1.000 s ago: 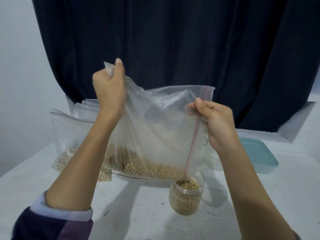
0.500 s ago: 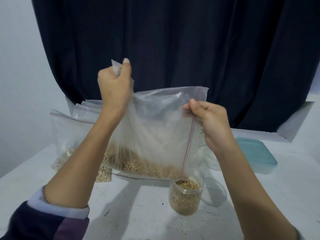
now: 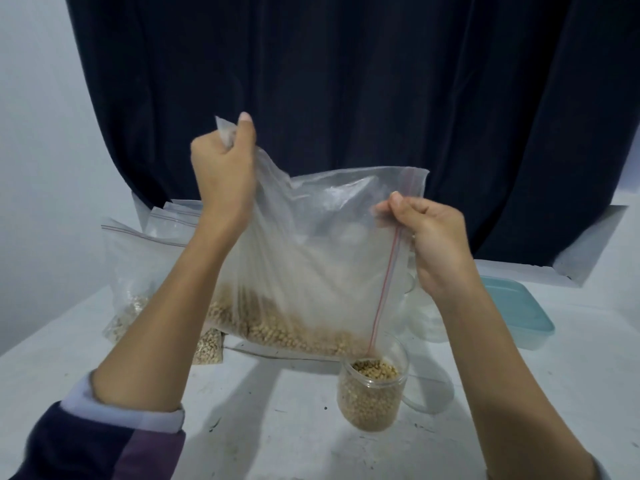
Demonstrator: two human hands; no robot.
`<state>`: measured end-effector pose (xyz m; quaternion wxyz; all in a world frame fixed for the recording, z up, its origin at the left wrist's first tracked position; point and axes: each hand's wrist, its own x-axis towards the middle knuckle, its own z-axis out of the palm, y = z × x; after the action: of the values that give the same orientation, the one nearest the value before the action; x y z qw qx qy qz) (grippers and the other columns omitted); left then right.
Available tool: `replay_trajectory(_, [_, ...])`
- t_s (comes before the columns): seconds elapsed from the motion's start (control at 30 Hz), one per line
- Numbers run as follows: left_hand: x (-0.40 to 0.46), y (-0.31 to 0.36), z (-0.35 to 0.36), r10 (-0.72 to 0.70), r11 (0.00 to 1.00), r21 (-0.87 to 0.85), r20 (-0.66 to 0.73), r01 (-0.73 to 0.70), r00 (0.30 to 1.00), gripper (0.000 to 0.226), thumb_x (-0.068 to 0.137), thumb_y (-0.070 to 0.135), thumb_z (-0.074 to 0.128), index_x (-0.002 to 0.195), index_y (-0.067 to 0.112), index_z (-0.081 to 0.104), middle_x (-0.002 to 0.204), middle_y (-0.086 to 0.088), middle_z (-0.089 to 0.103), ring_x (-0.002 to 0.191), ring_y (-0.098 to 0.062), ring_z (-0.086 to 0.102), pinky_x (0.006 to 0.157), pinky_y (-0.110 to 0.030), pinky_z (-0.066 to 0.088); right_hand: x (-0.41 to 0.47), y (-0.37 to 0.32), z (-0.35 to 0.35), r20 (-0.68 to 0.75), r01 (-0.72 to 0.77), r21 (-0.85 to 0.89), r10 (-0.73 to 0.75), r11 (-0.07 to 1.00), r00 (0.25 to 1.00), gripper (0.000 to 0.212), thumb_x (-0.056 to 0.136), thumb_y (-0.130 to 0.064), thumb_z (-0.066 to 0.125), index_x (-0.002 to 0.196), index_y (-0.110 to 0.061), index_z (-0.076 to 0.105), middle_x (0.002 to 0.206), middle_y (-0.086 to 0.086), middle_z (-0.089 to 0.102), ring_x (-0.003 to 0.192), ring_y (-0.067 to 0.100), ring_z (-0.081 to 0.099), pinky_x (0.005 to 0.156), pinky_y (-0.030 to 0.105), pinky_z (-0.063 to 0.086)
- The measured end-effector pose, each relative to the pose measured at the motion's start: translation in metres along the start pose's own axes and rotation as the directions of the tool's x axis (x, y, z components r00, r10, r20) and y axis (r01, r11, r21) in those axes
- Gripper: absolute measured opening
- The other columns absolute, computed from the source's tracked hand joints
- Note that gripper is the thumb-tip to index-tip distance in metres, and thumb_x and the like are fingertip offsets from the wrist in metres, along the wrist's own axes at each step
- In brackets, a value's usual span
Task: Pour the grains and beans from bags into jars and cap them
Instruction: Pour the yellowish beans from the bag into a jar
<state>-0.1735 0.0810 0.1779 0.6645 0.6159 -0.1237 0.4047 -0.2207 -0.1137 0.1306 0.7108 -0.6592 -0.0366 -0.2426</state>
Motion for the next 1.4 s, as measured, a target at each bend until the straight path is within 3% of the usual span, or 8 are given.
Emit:
replay_trajectory(0.2, [-0.005, 0.000, 0.008, 0.021, 0.999, 0.035, 0.054, -0.023, 0.998, 0.057, 0.095, 0.016, 0.051, 0.050, 0.022, 0.018, 0.037, 0.014, 0.020, 0.039, -0.004, 0.018, 0.045, -0.021, 0.016, -0.005, 0.004, 0.009, 0.061, -0.010, -0.032, 0.011, 0.999, 0.998, 0.020, 0.093, -0.013, 0.059, 0.080, -0.005, 0.072, 0.072, -0.002, 0.071, 0.066, 0.005, 0.065, 0.092, 0.030, 0.049])
replay_trajectory(0.33, [0.006, 0.004, -0.002, 0.057, 0.998, 0.006, -0.020, -0.056, 0.998, 0.055, 0.096, 0.017, 0.049, 0.050, 0.022, 0.020, 0.036, 0.015, 0.022, 0.038, -0.003, 0.019, 0.043, -0.018, 0.017, 0.002, -0.002, -0.004, -0.021, 0.002, 0.041, -0.002, 0.999, 1.000, 0.020, 0.093, -0.014, 0.058, 0.081, -0.006, 0.072, 0.075, -0.001, 0.073, 0.073, 0.008, 0.066, 0.093, 0.032, 0.051])
replay_trajectory(0.53, [-0.002, 0.003, 0.008, 0.083, 0.996, 0.034, 0.077, -0.086, 0.994, 0.056, 0.096, 0.015, 0.050, 0.050, 0.021, 0.018, 0.038, 0.015, 0.020, 0.039, -0.004, 0.018, 0.045, -0.021, 0.016, -0.004, 0.008, 0.005, 0.045, -0.012, 0.000, 0.012, 1.000, 0.999, 0.020, 0.093, -0.013, 0.058, 0.079, -0.006, 0.071, 0.071, -0.005, 0.071, 0.066, 0.004, 0.066, 0.090, 0.028, 0.050])
replay_trajectory(0.67, [0.007, 0.007, -0.001, 0.106, 0.994, 0.018, -0.003, -0.106, 0.994, 0.055, 0.096, 0.016, 0.049, 0.050, 0.022, 0.019, 0.037, 0.014, 0.021, 0.038, -0.004, 0.018, 0.044, -0.019, 0.016, 0.003, 0.003, -0.006, -0.026, -0.002, 0.066, 0.004, 0.998, 1.000, 0.019, 0.093, -0.014, 0.058, 0.080, -0.008, 0.071, 0.072, -0.005, 0.072, 0.068, 0.004, 0.066, 0.084, 0.026, 0.053])
replay_trajectory(1.0, [0.008, 0.007, 0.003, 0.137, 0.990, 0.027, 0.018, -0.138, 0.990, 0.055, 0.095, 0.016, 0.049, 0.050, 0.022, 0.018, 0.037, 0.014, 0.021, 0.038, -0.004, 0.019, 0.044, -0.019, 0.017, 0.004, 0.005, -0.010, -0.029, 0.003, 0.072, -0.001, 0.997, 1.000, 0.021, 0.093, -0.013, 0.058, 0.078, -0.010, 0.071, 0.071, -0.006, 0.072, 0.069, 0.005, 0.065, 0.077, 0.022, 0.053])
replay_trajectory(1.17, [-0.003, 0.004, 0.014, 0.153, 0.984, 0.070, 0.122, -0.162, 0.981, 0.057, 0.096, 0.015, 0.050, 0.049, 0.020, 0.018, 0.036, 0.014, 0.020, 0.037, -0.004, 0.019, 0.042, -0.017, 0.016, -0.005, 0.013, 0.000, 0.028, -0.017, 0.005, 0.017, 1.000, 0.999, 0.021, 0.093, -0.014, 0.058, 0.078, -0.010, 0.071, 0.073, -0.005, 0.072, 0.066, 0.005, 0.065, 0.094, 0.032, 0.049])
replay_trajectory(1.3, [0.006, 0.002, 0.006, 0.139, 0.988, 0.058, 0.031, -0.141, 0.990, 0.055, 0.095, 0.016, 0.049, 0.050, 0.020, 0.018, 0.036, 0.012, 0.020, 0.038, -0.005, 0.017, 0.044, -0.019, 0.015, 0.001, 0.007, -0.008, -0.050, -0.009, 0.069, 0.012, 0.998, 0.999, 0.021, 0.093, -0.013, 0.058, 0.078, -0.010, 0.071, 0.073, -0.004, 0.072, 0.068, 0.008, 0.064, 0.083, 0.030, 0.053])
replay_trajectory(1.4, [0.003, 0.001, 0.008, 0.136, 0.988, 0.065, 0.071, -0.141, 0.988, 0.056, 0.095, 0.016, 0.050, 0.050, 0.020, 0.018, 0.037, 0.013, 0.020, 0.038, -0.004, 0.018, 0.045, -0.022, 0.015, 0.000, 0.010, -0.003, -0.006, -0.010, 0.032, 0.010, 0.999, 1.000, 0.021, 0.094, -0.014, 0.058, 0.079, -0.008, 0.071, 0.076, -0.002, 0.072, 0.072, 0.011, 0.064, 0.090, 0.033, 0.051])
